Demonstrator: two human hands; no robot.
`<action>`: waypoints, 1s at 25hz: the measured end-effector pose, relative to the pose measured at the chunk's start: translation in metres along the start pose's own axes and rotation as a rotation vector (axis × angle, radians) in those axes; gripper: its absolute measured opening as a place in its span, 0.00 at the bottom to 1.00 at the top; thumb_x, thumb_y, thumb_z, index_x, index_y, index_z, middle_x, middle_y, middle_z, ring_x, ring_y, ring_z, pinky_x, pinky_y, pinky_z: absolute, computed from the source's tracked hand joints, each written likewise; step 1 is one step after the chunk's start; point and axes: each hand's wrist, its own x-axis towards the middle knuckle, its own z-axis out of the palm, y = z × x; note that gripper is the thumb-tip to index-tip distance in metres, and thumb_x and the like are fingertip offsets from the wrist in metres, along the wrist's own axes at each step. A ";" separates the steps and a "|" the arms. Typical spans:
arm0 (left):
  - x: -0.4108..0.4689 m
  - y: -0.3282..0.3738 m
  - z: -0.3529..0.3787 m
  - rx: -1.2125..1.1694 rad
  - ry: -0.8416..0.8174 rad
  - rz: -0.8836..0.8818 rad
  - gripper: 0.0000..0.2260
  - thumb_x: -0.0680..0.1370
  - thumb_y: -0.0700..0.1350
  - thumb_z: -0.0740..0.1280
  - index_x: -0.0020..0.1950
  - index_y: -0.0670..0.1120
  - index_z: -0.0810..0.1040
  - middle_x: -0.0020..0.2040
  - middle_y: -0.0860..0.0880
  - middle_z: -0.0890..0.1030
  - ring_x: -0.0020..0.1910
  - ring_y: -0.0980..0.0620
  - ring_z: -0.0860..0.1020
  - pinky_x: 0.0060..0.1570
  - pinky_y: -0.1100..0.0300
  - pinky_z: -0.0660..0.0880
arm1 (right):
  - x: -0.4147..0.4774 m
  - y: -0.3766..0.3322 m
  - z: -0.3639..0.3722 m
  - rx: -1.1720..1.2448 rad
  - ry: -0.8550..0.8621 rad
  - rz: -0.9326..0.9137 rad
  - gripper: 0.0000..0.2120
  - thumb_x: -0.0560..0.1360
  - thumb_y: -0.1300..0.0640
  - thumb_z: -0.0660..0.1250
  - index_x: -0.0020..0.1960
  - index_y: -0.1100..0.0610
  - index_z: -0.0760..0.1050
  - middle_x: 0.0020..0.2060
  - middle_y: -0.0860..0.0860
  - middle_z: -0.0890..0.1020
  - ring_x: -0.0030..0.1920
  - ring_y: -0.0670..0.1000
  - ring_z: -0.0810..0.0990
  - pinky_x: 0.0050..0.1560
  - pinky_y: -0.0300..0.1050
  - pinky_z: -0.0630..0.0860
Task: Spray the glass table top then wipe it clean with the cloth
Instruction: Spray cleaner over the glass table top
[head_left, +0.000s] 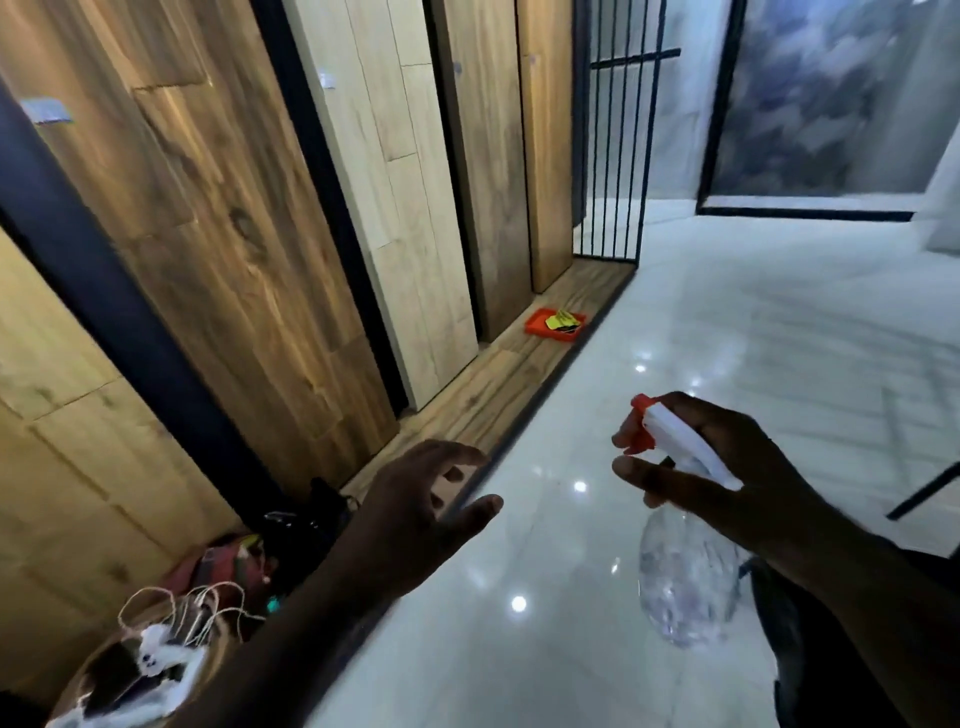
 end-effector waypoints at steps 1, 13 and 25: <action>0.039 -0.009 -0.001 0.002 -0.006 0.025 0.25 0.74 0.69 0.68 0.66 0.57 0.80 0.62 0.62 0.80 0.58 0.62 0.80 0.50 0.58 0.83 | 0.035 0.008 -0.008 0.025 0.032 0.006 0.09 0.76 0.55 0.78 0.55 0.54 0.84 0.50 0.48 0.87 0.38 0.52 0.89 0.38 0.38 0.82; 0.491 -0.163 0.090 -0.106 -0.077 0.187 0.27 0.73 0.68 0.68 0.66 0.54 0.80 0.63 0.60 0.80 0.57 0.62 0.80 0.47 0.60 0.83 | 0.392 0.195 -0.085 -0.052 0.084 0.214 0.12 0.73 0.51 0.81 0.56 0.47 0.86 0.49 0.47 0.90 0.40 0.52 0.90 0.37 0.39 0.81; 0.956 -0.189 0.292 -0.228 -0.397 0.247 0.13 0.76 0.55 0.76 0.60 0.58 0.82 0.56 0.64 0.83 0.54 0.58 0.83 0.46 0.66 0.79 | 0.682 0.420 -0.245 0.227 0.540 0.419 0.18 0.63 0.49 0.86 0.50 0.54 0.89 0.43 0.59 0.90 0.33 0.54 0.80 0.30 0.35 0.70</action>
